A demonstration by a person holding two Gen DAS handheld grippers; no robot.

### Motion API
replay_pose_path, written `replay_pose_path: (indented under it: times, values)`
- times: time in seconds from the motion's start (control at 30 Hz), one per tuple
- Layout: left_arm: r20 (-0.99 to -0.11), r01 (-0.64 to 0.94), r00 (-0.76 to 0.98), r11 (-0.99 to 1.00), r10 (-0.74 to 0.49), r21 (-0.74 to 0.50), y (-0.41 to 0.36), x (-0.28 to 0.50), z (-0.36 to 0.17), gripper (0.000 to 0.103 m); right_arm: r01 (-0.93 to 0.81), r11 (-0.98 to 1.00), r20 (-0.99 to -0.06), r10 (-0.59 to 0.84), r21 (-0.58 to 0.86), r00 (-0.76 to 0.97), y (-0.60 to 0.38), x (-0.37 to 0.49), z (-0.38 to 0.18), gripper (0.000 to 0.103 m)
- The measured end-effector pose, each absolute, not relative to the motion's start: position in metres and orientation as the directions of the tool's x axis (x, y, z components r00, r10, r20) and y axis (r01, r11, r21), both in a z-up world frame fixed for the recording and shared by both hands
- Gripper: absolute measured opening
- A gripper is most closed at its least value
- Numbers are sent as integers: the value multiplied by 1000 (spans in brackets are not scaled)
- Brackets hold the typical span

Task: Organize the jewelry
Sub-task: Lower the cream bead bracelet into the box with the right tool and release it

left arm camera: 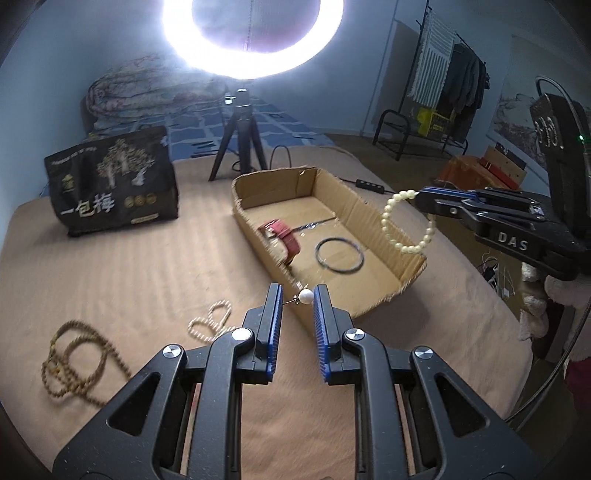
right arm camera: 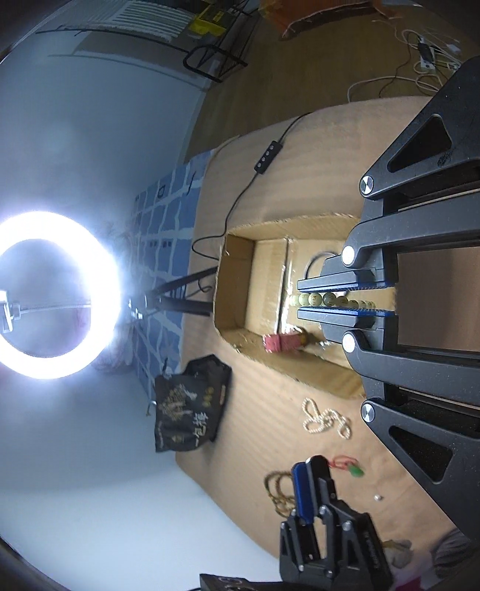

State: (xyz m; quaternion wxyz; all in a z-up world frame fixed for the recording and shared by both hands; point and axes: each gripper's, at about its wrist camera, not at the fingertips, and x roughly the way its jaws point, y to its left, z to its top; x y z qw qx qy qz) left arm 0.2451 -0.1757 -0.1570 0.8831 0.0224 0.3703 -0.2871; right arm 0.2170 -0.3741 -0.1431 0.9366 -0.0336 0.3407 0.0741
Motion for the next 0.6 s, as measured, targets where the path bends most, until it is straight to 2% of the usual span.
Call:
replay_pose_path:
  times: [0.3,0.6]
  values:
    - [-666,551,550,818,-504,-165,-211,269,-160,16,-135,990,-655,81,-33,752,-383,254,-153,6]
    - [-682,543,534,821,-500,-176,-228,285,-172,16,-111,994,-672,93,16,735,-393,282,-168,6]
